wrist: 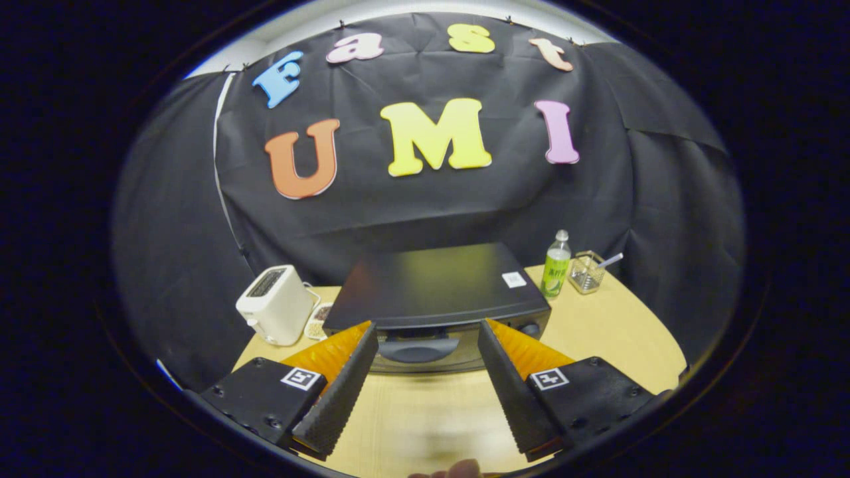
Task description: Open the toaster oven, put the food inside, and close the toaster oven door.
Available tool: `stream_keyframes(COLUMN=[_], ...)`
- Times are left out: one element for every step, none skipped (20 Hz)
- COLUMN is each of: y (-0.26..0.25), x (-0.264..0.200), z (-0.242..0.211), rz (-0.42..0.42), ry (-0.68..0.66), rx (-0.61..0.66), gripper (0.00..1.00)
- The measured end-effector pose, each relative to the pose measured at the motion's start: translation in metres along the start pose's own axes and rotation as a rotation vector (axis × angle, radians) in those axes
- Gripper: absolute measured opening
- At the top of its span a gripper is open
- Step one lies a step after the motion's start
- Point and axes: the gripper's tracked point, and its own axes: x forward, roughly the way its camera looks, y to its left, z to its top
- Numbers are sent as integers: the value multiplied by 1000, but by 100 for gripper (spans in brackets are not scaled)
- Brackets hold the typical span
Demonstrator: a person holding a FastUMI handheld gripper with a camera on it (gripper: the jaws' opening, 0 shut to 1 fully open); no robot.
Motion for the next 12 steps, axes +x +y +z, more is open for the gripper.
stream_keyframes(y=[1,1,1,1,1,0,-1,-1,0,1,1,1], x=[-11,-24,-36,-48,-60,-72,-83,-93,-107,-117,-125,-134], z=[17,31,44,55,65,74,81,86,89,91,91,91], rz=[1,6,16,22,29,33,36,39,45,50,52,54], ry=[-27,-52,-72,-91,-116,-135,-155,-169,-181,-192,-203,-209], rx=[6,7,6,3,3,0,-3,-9,-15,-23,-30,-35], gripper=[99,99,99,99,99,99,99,99,99,99,99,99])
